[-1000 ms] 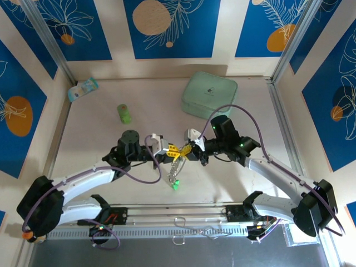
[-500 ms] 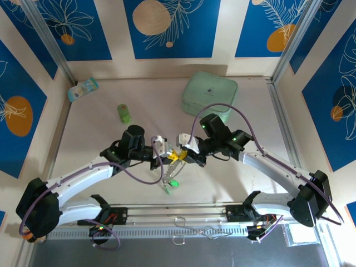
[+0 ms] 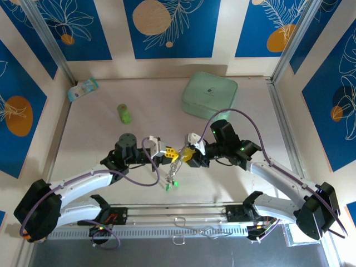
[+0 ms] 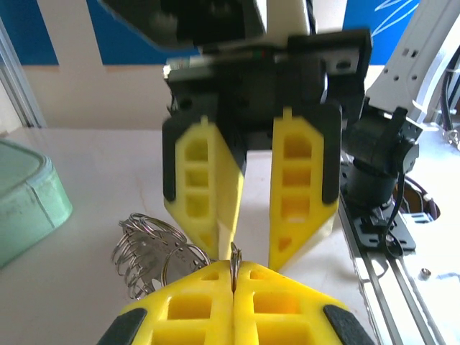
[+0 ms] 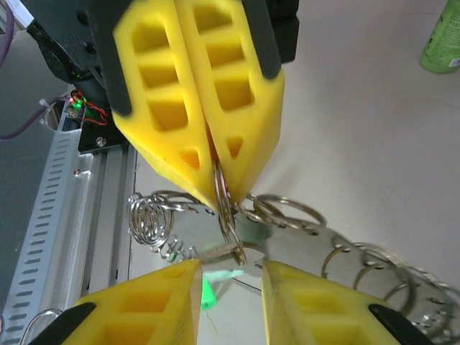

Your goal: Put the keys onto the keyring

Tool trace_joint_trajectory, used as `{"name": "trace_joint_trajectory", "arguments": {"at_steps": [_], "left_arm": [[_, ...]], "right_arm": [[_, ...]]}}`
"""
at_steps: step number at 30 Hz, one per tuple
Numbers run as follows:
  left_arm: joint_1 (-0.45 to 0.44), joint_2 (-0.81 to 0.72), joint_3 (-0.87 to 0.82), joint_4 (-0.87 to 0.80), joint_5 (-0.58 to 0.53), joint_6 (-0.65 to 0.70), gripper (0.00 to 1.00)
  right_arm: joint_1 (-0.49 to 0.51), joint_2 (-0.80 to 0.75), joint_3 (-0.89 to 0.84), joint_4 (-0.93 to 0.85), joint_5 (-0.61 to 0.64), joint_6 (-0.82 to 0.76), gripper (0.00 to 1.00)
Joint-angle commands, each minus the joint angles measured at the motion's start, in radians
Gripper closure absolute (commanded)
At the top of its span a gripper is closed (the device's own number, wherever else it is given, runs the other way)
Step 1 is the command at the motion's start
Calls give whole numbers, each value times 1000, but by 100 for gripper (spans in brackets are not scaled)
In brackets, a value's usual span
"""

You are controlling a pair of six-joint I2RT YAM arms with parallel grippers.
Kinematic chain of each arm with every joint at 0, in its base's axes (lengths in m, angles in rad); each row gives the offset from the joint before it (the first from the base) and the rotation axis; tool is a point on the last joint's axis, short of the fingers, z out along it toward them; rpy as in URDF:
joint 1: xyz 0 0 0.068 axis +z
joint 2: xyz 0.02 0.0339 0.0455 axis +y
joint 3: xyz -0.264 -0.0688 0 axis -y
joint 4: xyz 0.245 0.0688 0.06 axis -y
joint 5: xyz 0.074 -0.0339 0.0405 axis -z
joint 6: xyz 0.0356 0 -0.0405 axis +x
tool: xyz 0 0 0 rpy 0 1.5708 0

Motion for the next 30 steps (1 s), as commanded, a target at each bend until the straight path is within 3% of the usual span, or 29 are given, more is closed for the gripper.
{"name": "trace_joint_trajectory", "arguments": {"at_steps": [1, 11, 20, 30], "left_arm": [[-4, 10, -7, 131, 33, -49, 100], [-5, 18, -9, 125, 37, -38, 100], [-5, 19, -10, 166, 46, -58, 100], [-5, 21, -13, 284, 41, -112, 100]], "right_arm": [[-2, -15, -15, 38, -14, 28, 70], [-22, -55, -17, 69, -59, 39, 71], [-24, -28, -14, 40, -55, 24, 94], [-15, 24, -30, 82, -83, 53, 92]]}}
